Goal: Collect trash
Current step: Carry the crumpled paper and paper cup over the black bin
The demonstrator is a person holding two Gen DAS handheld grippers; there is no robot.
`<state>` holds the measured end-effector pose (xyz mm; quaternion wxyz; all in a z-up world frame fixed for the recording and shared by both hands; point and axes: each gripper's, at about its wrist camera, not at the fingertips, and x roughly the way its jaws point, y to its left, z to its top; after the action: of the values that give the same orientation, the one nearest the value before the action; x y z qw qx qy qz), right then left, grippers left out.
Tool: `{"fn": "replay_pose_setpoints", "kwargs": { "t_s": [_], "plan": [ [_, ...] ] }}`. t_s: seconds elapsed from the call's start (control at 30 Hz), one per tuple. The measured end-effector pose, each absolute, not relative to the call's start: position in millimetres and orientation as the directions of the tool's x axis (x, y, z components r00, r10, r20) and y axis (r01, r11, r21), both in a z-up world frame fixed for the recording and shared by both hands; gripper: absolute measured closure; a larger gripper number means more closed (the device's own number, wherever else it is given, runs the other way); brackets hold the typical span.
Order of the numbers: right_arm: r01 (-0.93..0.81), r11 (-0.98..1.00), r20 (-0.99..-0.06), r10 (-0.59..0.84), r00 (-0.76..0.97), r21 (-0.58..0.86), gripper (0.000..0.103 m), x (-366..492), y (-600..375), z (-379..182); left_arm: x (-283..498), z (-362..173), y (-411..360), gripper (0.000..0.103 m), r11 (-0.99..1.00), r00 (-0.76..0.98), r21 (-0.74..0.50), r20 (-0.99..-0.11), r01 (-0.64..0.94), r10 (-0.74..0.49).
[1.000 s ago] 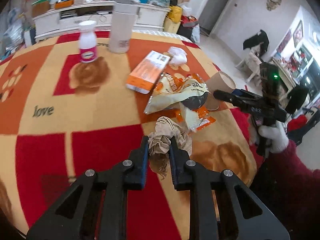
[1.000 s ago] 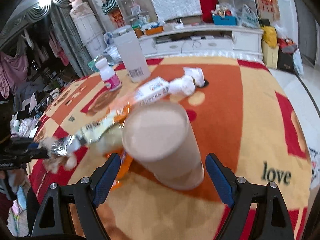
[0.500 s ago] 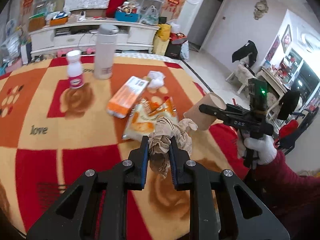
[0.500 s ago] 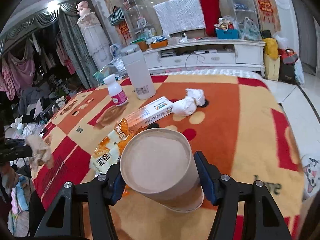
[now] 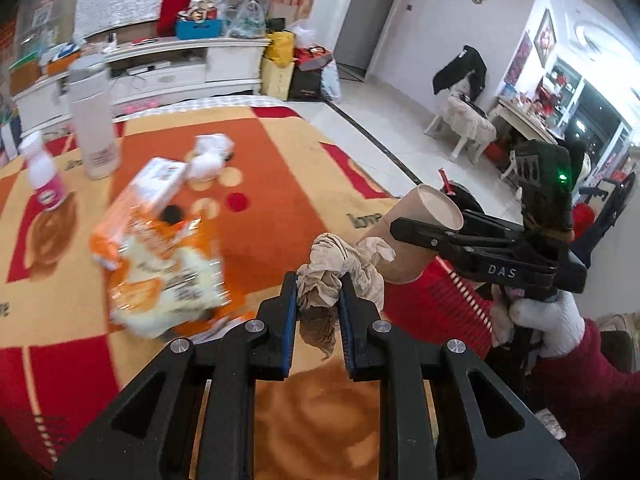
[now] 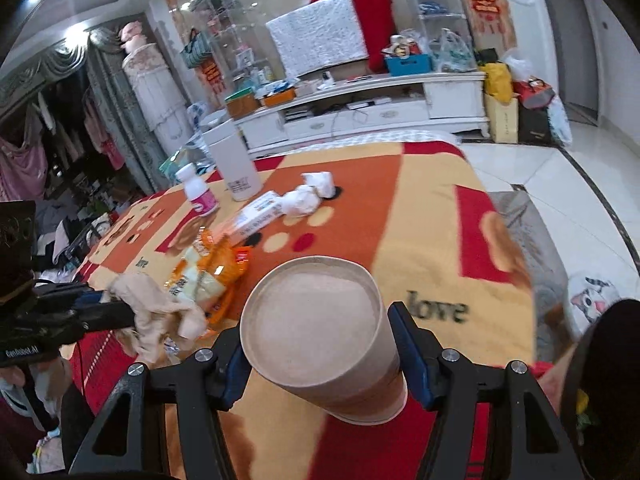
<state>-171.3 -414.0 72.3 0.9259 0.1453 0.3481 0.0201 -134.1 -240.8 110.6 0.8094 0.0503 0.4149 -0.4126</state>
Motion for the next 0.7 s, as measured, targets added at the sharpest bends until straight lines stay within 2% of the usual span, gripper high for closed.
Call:
{"fn": "replay_pose_setpoints", "kwargs": {
  "t_s": [0.7],
  "plan": [
    [0.334, 0.904, -0.654, -0.084, 0.752, 0.268, 0.042, -262.2, -547.0, 73.0, -141.2, 91.1, -392.9, 0.087, 0.564, 0.217, -0.262, -0.735, 0.783, -0.643]
  ]
}}
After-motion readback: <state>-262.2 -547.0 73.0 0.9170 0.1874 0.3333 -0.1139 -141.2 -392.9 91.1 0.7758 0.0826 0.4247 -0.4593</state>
